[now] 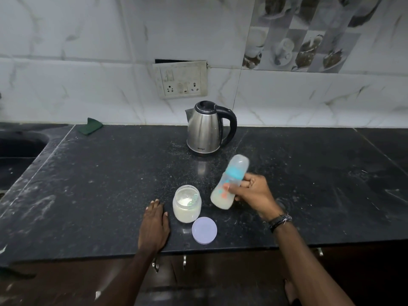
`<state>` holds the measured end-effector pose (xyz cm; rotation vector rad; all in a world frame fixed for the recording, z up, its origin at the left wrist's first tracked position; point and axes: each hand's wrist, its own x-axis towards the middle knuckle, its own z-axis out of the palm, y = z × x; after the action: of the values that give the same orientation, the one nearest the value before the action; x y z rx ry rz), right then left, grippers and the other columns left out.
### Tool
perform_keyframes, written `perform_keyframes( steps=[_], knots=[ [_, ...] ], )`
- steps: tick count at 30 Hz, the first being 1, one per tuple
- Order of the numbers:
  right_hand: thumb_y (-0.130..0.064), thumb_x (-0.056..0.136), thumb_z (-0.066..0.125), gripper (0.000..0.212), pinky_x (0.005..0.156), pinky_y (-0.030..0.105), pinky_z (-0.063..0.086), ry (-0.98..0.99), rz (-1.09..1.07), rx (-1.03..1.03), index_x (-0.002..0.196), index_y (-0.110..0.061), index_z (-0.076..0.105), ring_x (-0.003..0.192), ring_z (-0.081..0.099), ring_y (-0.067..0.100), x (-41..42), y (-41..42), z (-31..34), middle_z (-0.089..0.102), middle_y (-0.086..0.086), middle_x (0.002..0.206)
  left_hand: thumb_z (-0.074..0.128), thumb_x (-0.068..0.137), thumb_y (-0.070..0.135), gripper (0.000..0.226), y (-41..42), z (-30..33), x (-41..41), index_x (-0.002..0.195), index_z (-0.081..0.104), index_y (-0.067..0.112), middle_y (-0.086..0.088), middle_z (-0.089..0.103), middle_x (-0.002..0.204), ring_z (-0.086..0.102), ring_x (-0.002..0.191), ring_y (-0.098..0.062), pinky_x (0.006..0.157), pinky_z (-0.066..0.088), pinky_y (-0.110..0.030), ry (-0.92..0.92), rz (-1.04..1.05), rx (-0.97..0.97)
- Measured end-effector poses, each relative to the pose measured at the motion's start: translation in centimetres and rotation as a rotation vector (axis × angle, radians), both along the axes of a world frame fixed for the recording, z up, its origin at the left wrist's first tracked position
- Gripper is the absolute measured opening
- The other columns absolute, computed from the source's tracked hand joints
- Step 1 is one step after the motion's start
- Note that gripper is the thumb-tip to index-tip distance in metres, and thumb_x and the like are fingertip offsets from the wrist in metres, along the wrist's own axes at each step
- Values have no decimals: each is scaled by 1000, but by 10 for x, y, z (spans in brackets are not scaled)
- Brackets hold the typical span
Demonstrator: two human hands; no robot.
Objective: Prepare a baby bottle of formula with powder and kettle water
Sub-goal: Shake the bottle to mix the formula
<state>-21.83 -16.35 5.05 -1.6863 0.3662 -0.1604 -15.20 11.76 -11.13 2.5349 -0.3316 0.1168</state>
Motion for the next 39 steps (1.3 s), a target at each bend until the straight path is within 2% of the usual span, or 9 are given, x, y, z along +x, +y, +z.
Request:
perform_keyframes(
  steps=[9, 12, 16, 20, 24, 27, 31, 35, 39],
  knots=[
    [-14, 80, 80, 21, 48, 20, 50, -7, -125, 98, 98, -8, 72, 68, 70, 13, -4, -3, 1, 77, 3, 82, 43, 99, 23, 45, 0, -2, 0, 135, 56, -2, -21, 50, 145, 44, 138, -35, 118, 29, -43, 11, -4, 13],
    [-12, 78, 82, 28, 49, 20, 49, 84, 51, 19, 103, -6, 72, 71, 72, 13, -7, -4, 0, 78, 4, 85, 39, 97, 27, 51, 1, -1, 0, 135, 56, -2, -21, 50, 146, 43, 139, -35, 118, 28, -42, 6, -1, 6],
    [-21, 83, 77, 26, 49, 20, 50, -14, -161, 181, 105, -7, 71, 74, 72, 14, -7, 0, -1, 78, 6, 89, 37, 96, 30, 54, -1, 0, -1, 136, 55, -2, -20, 49, 147, 42, 140, -34, 119, 28, -43, 16, -6, 4],
    [-15, 81, 79, 24, 49, 20, 50, 34, -9, 91, 103, -8, 72, 75, 72, 16, -8, 2, -1, 78, 4, 87, 39, 95, 28, 51, 1, -2, 1, 133, 57, -2, -22, 51, 144, 44, 138, -36, 117, 31, -45, -8, -7, -15],
    [-22, 84, 76, 23, 47, 18, 47, -79, -313, 281, 100, -6, 72, 68, 69, 12, -6, 2, 2, 77, 6, 85, 39, 96, 27, 51, 1, -4, 0, 133, 57, -2, -22, 52, 144, 44, 138, -36, 117, 31, -45, 9, -7, 0],
    [-18, 82, 78, 27, 48, 19, 48, 7, -138, 145, 104, -3, 72, 69, 70, 12, -7, 3, 1, 78, 7, 85, 39, 95, 27, 51, 2, -3, 1, 132, 57, -3, -22, 51, 144, 45, 138, -36, 117, 30, -45, -6, -4, -3],
    [-23, 85, 75, 20, 48, 18, 48, -80, -311, 275, 101, -9, 72, 68, 70, 10, -6, 0, 4, 77, 5, 87, 39, 96, 27, 51, 0, -4, 1, 133, 57, -2, -21, 51, 145, 44, 138, -36, 117, 30, -44, 13, -5, 7],
    [-19, 82, 78, 26, 51, 21, 49, 22, -88, 161, 103, -5, 73, 74, 70, 17, -8, -1, -1, 78, 8, 87, 47, 99, 20, 43, 1, -4, 2, 134, 56, -3, -22, 50, 145, 43, 139, -36, 118, 30, -45, -7, -9, -6],
    [-24, 87, 72, 24, 50, 19, 49, -43, -288, 347, 102, -6, 72, 70, 69, 12, -4, -1, 3, 77, 7, 88, 47, 99, 19, 42, 0, -6, 2, 135, 55, -3, -22, 50, 145, 43, 139, -36, 118, 30, -45, 7, 0, 3]
  ],
)
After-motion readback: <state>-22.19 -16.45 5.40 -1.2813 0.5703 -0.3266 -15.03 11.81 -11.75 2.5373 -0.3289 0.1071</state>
